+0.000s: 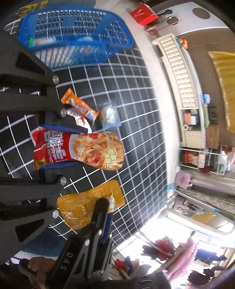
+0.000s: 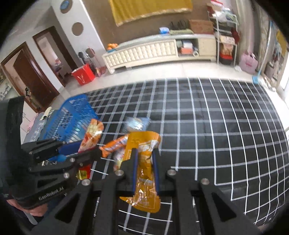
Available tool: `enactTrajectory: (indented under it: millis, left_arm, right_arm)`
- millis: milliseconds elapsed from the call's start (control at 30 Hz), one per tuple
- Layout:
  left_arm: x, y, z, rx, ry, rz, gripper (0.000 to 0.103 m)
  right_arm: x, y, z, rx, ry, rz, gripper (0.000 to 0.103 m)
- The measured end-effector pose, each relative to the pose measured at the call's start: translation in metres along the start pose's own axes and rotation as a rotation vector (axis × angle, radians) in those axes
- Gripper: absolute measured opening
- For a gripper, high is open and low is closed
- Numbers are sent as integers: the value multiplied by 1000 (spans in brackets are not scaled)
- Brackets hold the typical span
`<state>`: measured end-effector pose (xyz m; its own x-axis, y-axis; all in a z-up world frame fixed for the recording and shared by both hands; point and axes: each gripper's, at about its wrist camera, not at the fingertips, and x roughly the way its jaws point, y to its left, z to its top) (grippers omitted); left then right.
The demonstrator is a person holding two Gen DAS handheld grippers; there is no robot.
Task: Organize snacks
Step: 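Carry both pouches up and over the blue basket, then open the left gripper to drop the red pouch into the basket while the right holds its pouch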
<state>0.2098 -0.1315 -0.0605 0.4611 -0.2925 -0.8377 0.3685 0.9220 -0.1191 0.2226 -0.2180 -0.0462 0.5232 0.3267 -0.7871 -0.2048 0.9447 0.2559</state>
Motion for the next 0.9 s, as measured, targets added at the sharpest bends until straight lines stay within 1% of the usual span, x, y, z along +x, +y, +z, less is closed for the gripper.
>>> enactTrajectory:
  millis: [133, 267, 433, 567, 700, 900]
  left_arm:
    - [-33, 21, -6, -11, -41, 21, 26]
    - [-60, 45, -16, -37, -80, 43, 26]
    - [-81, 80, -28, -78, -96, 94, 26]
    - [-98, 112, -40, -114, -103, 138, 26]
    - [-111, 140, -51, -147, -103, 171, 26]
    - [-113, 184, -59, -195, -82, 208, 26]
  right_arm:
    - [-9, 38, 15, -61, -38, 22, 19]
    - [-8, 72, 25, -112, -53, 52, 19]
    - [1, 116, 32, -171, -59, 103, 19]
    - [14, 147, 34, -199, -42, 157, 19]
    - [31, 176, 40, -231, -25, 190, 19]
    - [59, 210, 47, -249, 15, 227, 19]
